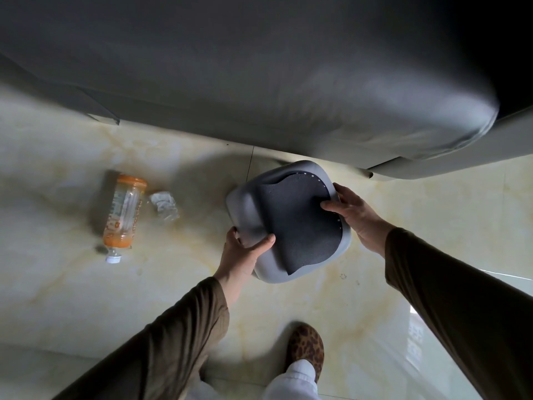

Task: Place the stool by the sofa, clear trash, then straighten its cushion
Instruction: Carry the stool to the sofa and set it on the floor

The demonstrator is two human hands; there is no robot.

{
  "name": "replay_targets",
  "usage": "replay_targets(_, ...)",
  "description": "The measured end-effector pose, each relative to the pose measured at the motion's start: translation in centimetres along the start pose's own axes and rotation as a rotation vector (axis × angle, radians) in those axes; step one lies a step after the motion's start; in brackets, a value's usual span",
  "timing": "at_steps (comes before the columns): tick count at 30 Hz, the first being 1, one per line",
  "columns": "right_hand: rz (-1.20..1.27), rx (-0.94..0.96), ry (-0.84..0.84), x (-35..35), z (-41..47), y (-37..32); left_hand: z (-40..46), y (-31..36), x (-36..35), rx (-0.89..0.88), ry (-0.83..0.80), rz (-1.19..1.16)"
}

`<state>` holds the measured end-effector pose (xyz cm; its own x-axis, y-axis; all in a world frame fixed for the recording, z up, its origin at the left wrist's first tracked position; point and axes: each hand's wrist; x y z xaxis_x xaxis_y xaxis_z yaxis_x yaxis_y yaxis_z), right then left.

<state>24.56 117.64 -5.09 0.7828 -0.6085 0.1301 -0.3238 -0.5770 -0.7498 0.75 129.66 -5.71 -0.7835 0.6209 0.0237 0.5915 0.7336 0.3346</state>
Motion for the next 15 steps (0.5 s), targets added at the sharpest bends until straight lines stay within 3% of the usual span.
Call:
replay_targets(6,0.018,-0.049,0.003,-0.8,-1.0,0.3,0.2,1.3,1.5,-0.004,-0.006,0.034)
replay_targets(15,0.223,-0.097,0.227,-2.1,-5.9,4.2,0.2,3.3,2.8,-0.085,-0.095,0.301)
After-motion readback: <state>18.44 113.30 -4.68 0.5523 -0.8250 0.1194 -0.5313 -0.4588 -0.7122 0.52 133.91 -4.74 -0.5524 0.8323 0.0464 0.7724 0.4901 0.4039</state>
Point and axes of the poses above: each hand's wrist, its own z-axis towards the middle knuckle, its own x-axis out of the back of the hand, y = z × x, and after that the axes turned 11 degrees about x, right-handed
